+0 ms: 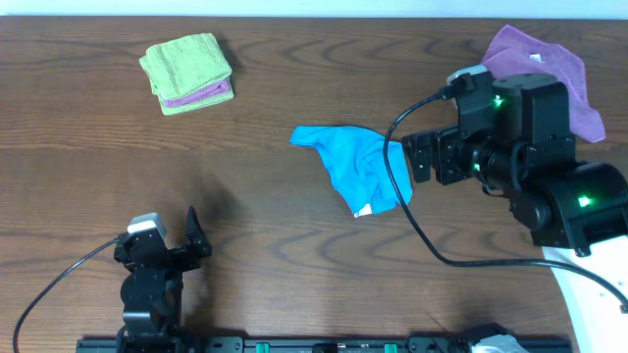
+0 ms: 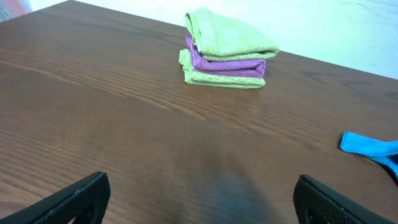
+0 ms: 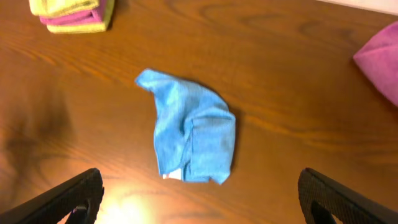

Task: Fold the cloth
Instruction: 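Lower the blue cloth onto the table with the right gripper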

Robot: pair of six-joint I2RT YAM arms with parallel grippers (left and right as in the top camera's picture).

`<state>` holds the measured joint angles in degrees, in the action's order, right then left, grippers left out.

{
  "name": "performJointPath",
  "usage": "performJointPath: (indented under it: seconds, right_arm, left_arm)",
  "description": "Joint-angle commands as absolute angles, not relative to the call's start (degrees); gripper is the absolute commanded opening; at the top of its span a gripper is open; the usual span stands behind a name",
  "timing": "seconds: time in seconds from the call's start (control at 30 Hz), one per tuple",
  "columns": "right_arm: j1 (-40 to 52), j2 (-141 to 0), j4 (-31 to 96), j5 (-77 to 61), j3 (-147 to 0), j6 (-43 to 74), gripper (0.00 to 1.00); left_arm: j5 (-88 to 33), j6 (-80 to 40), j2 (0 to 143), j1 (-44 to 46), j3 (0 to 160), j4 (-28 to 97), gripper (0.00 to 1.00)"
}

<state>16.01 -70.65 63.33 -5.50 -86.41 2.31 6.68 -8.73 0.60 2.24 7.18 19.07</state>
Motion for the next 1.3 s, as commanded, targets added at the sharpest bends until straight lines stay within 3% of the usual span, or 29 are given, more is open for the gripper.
performJointPath:
  seconds: [0.0, 0.1, 0.13, 0.17, 0.2, 0.23, 0.27, 0.57, 0.9, 1.27]
  right_arm:
    - [16.43, -71.88, 64.47, -4.56, -86.43, 2.11, 0.98]
    - [16.64, -74.28, 64.93, -4.95, -84.01, 2.15, 0.8]
    - [16.64, -75.33, 65.06, -4.93, -83.18, 2.55, 0.61]
    - [16.64, -76.51, 65.3, -4.95, -82.26, 2.92, 0.54]
    - [16.64, -77.52, 65.39, -4.95, -81.38, 2.94, 0.55]
    - [16.64, -78.5, 65.41, -4.95, -80.44, 2.94, 0.65]
    - [16.64, -79.64, 65.39, -4.93, -79.37, 2.94, 0.68]
    - [21.47, -88.62, 61.04, -3.09, -72.18, 0.78, 0.73]
    - [28.25, -100.38, 59.44, 16.21, -72.34, 2.31, 0.73]
    - [28.14, -106.89, 54.85, 21.19, -72.34, 2.28, 0.64]
  left_arm:
    - [7.46, -7.73, 0.25, 1.85, 5.89, 19.42, 0.95]
    - [7.46, -7.73, 0.25, 1.85, 5.89, 19.42, 0.95]
    - [7.46, -7.73, 0.25, 1.85, 5.89, 19.42, 0.95]
    - [7.46, -7.73, 0.25, 1.85, 5.89, 19.42, 0.95]
    - [7.46, -7.75, 0.25, 1.85, 5.89, 19.42, 0.95]
    - [7.46, -7.75, 0.25, 1.85, 5.89, 19.42, 0.95]
    - [7.46, -7.73, 0.25, 1.85, 5.89, 19.42, 0.95]
    - [7.46, -7.75, 0.25, 1.85, 5.89, 19.42, 0.95]
    - [7.46, -7.73, 0.25, 1.85, 5.89, 19.42, 0.95]
    - [7.46, -7.73, 0.25, 1.85, 5.89, 19.42, 0.95]
